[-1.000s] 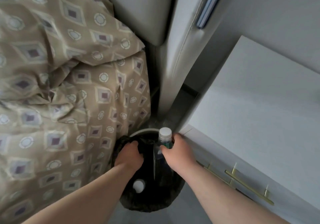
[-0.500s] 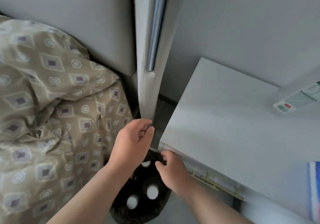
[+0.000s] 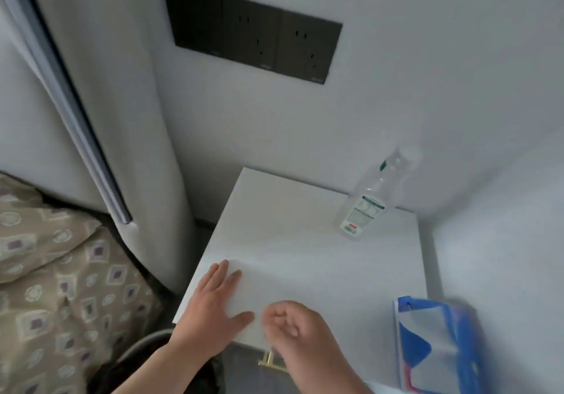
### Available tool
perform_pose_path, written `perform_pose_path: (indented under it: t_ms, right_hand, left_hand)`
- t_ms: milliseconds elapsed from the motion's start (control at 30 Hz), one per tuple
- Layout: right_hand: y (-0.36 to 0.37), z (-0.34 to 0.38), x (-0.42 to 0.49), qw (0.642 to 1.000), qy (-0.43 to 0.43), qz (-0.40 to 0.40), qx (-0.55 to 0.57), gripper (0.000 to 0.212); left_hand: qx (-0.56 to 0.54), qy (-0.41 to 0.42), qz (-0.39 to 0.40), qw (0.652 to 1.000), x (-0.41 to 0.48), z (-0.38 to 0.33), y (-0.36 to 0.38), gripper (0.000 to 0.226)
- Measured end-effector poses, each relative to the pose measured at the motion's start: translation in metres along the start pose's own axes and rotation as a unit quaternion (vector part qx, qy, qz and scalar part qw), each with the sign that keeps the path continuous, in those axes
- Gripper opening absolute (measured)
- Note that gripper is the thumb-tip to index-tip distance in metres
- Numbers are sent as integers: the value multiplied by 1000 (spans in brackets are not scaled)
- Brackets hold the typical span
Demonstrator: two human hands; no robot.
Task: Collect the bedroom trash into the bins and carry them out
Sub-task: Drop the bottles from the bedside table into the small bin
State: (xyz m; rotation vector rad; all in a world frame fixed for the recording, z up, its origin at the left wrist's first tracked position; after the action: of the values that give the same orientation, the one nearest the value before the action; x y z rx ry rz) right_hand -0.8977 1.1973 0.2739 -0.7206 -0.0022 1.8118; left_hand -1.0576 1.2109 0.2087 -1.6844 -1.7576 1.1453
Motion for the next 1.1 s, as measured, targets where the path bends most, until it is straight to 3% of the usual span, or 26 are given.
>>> perform_pose_path:
  t_ms: [100,200,300,367,467,633,1100]
  right_hand:
    - [-71,19,12,986,-25,-137,93,23]
    - [-139,42,24,947,-74,-273,153,21]
    - [-193,71,28,901,-130,-382,157,19]
    - [-221,85,35,881,-146,-435,113,31]
    - [-239,94,59,897,-108,-426,56,58]
    - [-238,98,84,926,-95,-364,40,29]
    - [-213,137,50,917,-187,-352,21,20]
  left_hand:
    - [1,11,-11,1000,1,1,1,107]
    - [18,17,-11,1000,5,-1,3,116]
    - [25,18,-11,999,7,-6,1,125]
    - [24,11,-18,999,8,-9,0,128]
    - [23,-1,-14,1000,9,-10,1,130]
    - [20,-11,-10,1000,10,-8,2,130]
    - [25,4,-14,1000,9,-13,0,94]
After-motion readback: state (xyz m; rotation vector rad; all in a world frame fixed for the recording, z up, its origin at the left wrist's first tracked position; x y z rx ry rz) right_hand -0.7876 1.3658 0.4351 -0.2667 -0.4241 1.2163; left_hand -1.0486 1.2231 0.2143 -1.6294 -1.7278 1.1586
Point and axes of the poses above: each hand's wrist, its own x-axis towards the middle knuckle, its own y-axis out of the palm, z = x × y, the point moved 8 cm from there along x, towards the middle knuckle, and after that the axes turned 6 degrees about -z, right-handed, at the moved point
